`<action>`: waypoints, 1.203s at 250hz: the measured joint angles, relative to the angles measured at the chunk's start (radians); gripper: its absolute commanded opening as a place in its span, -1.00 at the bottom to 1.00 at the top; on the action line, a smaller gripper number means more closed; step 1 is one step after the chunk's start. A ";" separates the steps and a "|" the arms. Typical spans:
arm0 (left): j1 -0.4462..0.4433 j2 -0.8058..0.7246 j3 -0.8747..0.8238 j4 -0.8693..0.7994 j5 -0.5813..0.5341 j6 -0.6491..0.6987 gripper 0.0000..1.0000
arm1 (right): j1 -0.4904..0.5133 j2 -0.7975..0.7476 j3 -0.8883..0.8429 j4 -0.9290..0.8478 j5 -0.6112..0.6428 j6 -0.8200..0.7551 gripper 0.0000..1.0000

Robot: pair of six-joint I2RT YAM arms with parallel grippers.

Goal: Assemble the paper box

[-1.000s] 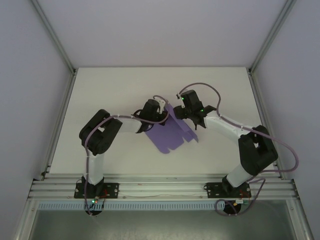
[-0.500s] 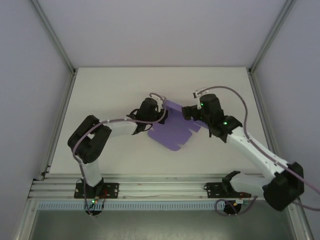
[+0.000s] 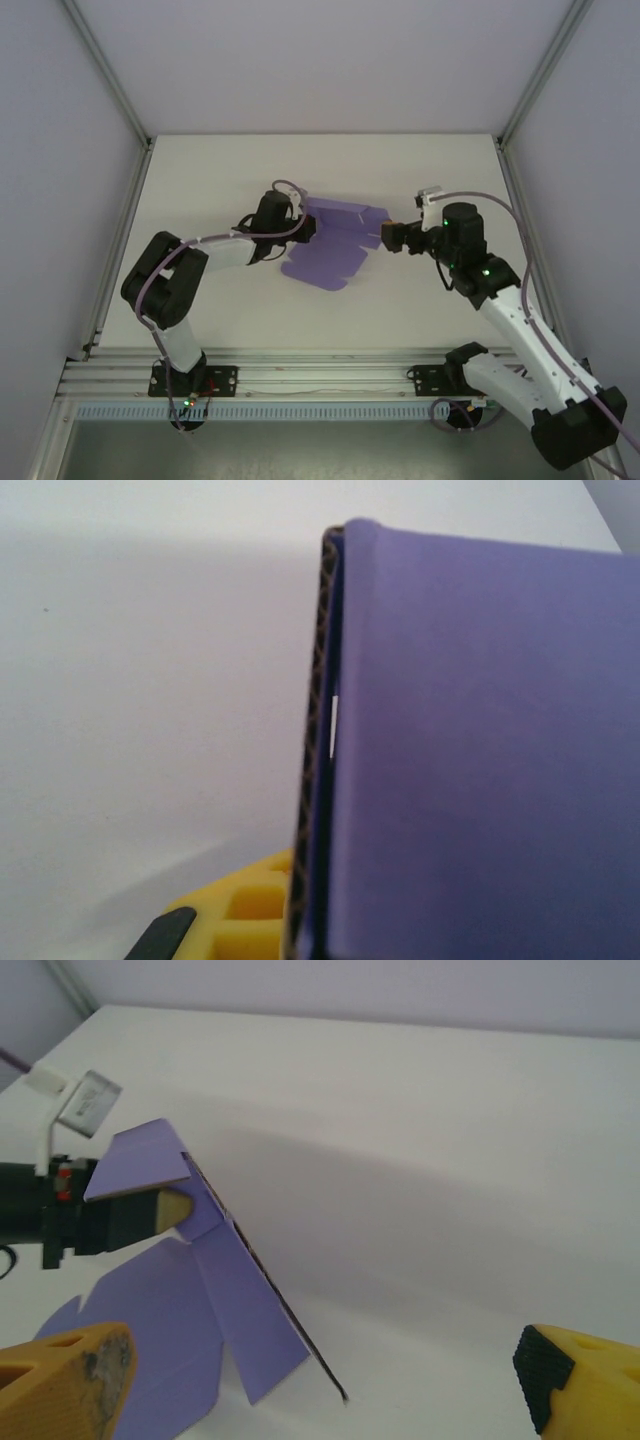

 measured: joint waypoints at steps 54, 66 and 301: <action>-0.005 0.000 0.002 -0.021 0.042 0.000 -1.00 | 0.000 0.246 0.047 0.048 -0.121 -0.054 0.30; -0.005 0.000 0.005 -0.028 0.041 -0.002 -1.00 | -0.001 0.277 0.047 0.063 -0.142 -0.070 -0.08; -0.030 0.187 0.328 -0.387 -0.145 -0.128 -0.18 | 0.012 0.381 -0.001 0.192 -0.262 -0.115 -1.00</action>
